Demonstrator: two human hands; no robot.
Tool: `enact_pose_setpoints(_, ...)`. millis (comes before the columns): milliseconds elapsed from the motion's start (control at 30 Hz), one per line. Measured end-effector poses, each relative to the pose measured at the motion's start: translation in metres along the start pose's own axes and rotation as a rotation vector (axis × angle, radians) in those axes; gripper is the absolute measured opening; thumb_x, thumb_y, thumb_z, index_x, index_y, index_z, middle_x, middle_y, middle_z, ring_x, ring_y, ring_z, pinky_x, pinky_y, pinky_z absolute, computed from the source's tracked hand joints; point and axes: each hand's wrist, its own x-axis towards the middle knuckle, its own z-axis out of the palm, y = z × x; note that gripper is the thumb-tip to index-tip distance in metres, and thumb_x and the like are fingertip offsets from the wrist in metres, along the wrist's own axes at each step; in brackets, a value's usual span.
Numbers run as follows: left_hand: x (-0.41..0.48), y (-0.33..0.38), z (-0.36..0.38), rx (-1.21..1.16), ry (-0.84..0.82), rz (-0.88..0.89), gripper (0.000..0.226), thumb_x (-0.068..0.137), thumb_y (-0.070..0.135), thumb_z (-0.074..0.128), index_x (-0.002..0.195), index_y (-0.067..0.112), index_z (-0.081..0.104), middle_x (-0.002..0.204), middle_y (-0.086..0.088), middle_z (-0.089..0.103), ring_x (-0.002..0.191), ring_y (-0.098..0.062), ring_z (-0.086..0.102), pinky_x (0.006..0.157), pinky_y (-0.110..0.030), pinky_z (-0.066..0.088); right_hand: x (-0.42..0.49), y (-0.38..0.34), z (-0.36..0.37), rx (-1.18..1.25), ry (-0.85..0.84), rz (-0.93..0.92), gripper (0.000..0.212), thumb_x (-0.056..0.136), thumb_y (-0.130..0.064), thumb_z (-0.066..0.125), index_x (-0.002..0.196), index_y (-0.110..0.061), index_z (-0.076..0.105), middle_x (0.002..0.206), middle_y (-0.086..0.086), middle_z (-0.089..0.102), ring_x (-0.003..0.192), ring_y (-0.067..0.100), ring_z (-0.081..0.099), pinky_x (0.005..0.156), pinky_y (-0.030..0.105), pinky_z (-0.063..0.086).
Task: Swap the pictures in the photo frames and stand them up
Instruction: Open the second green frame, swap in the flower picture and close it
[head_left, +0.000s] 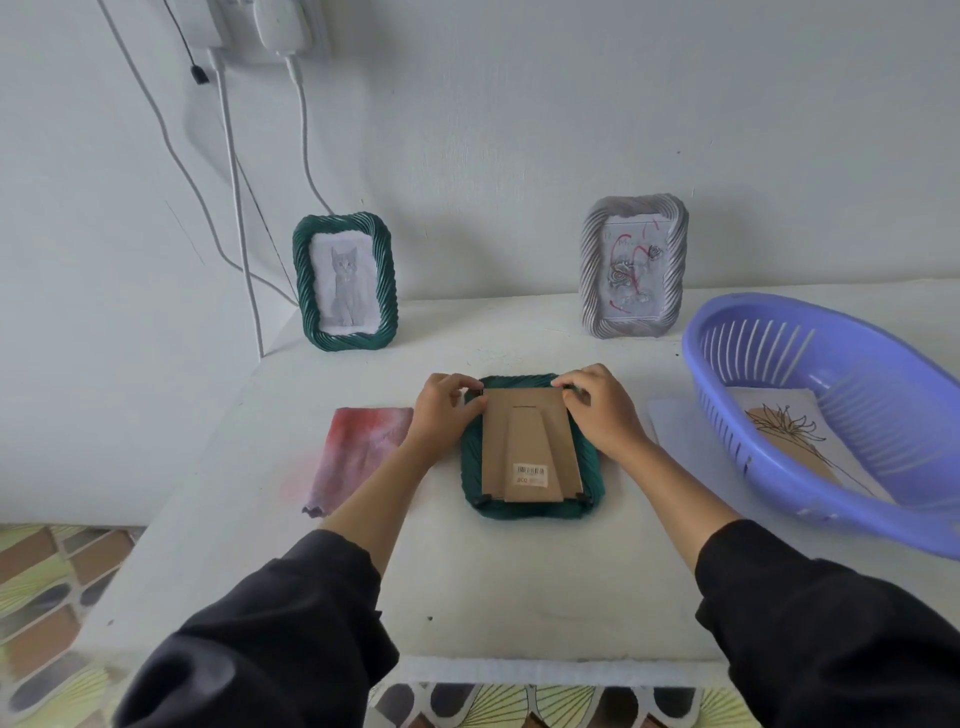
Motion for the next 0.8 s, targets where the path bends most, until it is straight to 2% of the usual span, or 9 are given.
enact_pose_setpoints(233,-0.036,-0.005,-0.006,0.005,-0.033,0.023,0.013,0.082,0.019,0.069,0.093,0.012,0.071,0.120,-0.003,0.047,0.111,-0.013,0.045,0.096,-0.022,0.034,-0.048,-0.003,-0.003,0.017,0.066,0.016,0.013,0.080,-0.002,0.060,0.083,-0.009,0.071,0.093,0.003,0.043,0.092,0.020,0.050,0.082,0.025,0.038)
enact_pose_setpoints(400,-0.060,-0.007,-0.007,0.004,-0.018,0.062,0.012,0.081,0.020,0.070,0.091,0.013,0.072,0.119,-0.004,0.051,0.113,-0.014,0.047,0.098,-0.024,0.036,-0.076,-0.007,-0.009,0.075,0.035,0.063,0.013,0.079,-0.002,0.061,0.082,-0.009,0.071,0.098,0.003,0.044,0.099,0.016,0.048,0.085,0.021,0.032)
enact_pose_setpoints(533,-0.077,-0.006,-0.006,-0.013,-0.019,0.073,0.014,0.081,0.020,0.070,0.090,0.010,0.073,0.117,-0.005,0.053,0.113,-0.017,0.050,0.099,-0.029,0.039,-0.097,-0.008,-0.018,0.155,-0.066,0.074,0.009,0.081,-0.005,0.063,0.087,-0.008,0.070,0.102,0.002,0.044,0.101,0.011,0.045,0.089,0.020,0.031)
enact_pose_setpoints(667,-0.090,-0.007,-0.011,-0.037,-0.036,0.047,0.015,0.077,0.025,0.074,0.088,0.015,0.075,0.123,-0.001,0.054,0.114,-0.013,0.048,0.098,-0.027,0.038,-0.108,-0.004,-0.026,0.164,-0.158,0.035,0.016,0.076,-0.018,0.074,0.091,-0.018,0.068,0.109,0.000,0.043,0.112,0.010,0.043,0.095,0.019,0.026)
enact_pose_setpoints(800,-0.099,-0.002,-0.018,-0.037,-0.158,0.010,0.032,0.068,0.024,0.082,0.097,0.016,0.075,0.133,0.005,0.046,0.116,-0.007,0.041,0.097,-0.023,0.032,-0.109,0.002,-0.028,0.142,-0.213,0.014,0.024,0.070,-0.025,0.079,0.090,-0.028,0.065,0.117,0.000,0.040,0.124,0.013,0.037,0.101,0.023,0.026)
